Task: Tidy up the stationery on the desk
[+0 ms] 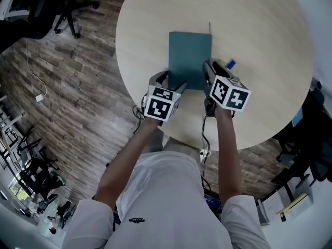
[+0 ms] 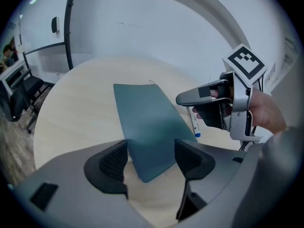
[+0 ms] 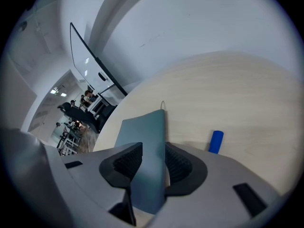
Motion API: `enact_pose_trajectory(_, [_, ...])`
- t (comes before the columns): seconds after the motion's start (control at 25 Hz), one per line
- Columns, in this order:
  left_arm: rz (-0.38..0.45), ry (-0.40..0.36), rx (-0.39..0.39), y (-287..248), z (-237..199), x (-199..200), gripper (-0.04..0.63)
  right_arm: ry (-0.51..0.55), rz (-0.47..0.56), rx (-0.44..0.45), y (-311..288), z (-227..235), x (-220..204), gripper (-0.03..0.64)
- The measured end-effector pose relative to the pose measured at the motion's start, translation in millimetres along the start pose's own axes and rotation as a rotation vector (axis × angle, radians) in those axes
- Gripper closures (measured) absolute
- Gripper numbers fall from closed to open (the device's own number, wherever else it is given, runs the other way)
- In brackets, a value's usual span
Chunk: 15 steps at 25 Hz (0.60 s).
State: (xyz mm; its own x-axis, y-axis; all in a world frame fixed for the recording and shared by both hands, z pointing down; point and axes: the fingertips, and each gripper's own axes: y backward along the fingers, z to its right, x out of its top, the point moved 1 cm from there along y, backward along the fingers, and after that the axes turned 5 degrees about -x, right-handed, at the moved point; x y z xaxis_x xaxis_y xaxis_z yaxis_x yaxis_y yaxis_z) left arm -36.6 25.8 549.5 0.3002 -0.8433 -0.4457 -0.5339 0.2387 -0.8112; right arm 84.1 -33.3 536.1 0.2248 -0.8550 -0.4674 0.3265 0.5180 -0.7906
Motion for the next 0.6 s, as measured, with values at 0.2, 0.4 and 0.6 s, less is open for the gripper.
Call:
enact_pose_trajectory(0.2, [0.042,-0.017,0.005,16,15,4,0.284,-0.033,0.062,-0.034,27,8,0,0.449])
enact_pose_trajectory(0.4, [0.069,-0.037,-0.043,23,37,12,0.285,-0.080,0.087,-0.113,45,37,-7,0.449])
enact_pose_trajectory(0.6, [0.044,-0.050,-0.129,12,60,11,0.290,-0.131,0.085,-0.187,51,65,-18,0.449])
